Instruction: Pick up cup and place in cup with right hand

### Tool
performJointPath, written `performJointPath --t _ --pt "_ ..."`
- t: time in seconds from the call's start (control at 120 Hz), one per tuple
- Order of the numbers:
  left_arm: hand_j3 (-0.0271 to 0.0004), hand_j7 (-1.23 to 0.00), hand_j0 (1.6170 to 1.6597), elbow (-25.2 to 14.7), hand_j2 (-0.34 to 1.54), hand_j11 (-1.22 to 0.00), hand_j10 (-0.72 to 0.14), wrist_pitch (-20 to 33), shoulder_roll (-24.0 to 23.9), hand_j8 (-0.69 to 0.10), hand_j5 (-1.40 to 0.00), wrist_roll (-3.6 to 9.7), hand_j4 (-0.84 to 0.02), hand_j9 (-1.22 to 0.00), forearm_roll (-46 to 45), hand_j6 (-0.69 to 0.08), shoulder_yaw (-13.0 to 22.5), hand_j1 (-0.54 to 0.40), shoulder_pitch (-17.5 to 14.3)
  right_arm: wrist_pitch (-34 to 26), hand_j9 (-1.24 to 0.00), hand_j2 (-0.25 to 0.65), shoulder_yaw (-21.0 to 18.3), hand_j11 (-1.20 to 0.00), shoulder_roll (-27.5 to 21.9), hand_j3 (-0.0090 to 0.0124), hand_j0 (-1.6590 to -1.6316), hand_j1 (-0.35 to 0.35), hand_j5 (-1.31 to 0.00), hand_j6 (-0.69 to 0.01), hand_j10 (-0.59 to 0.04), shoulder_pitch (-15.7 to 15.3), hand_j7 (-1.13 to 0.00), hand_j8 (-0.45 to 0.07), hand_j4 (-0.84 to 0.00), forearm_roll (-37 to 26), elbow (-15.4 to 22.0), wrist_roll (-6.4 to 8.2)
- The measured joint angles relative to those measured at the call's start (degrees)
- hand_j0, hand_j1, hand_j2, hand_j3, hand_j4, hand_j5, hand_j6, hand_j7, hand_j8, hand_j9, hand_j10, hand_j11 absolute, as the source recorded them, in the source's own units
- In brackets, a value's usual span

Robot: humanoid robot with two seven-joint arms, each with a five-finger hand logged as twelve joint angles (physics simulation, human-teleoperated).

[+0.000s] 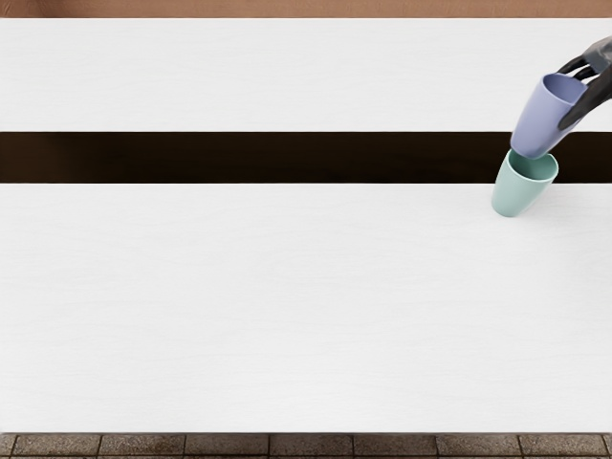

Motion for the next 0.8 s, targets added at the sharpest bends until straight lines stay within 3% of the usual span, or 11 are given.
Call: performJointPath --t 0.267,0.8 --pt "-0.0001 -0.01 1.6581 0.0 0.0 -0.01 -0.012 0.0 0.0 -0.012 -0.01 0.0 -0.012 -0.01 0.0 -0.012 0.0 0.336 0.0 0.0 -0.72 -0.032 -0.12 -0.73 -3.71 -0.0003 -1.6529 0.202 -0.79 -0.105 -0.38 -0.2 -0.7 -0.12 -0.191 1.1 4.85 -0.01" --pt "-0.0001 -0.01 1.6581 0.0 0.0 -0.01 -0.012 0.0 0.0 -0.012 -0.01 0.01 -0.012 -0.01 0.0 -0.012 0.01 0.336 0.0 -0.05 -0.69 -0.033 0.08 -0.71 -4.39 -0.0004 -1.6529 0.195 -0.77 -0.115 -0.392 -3.03 -0.69 -0.138 -0.204 1.06 5.38 -0.01"
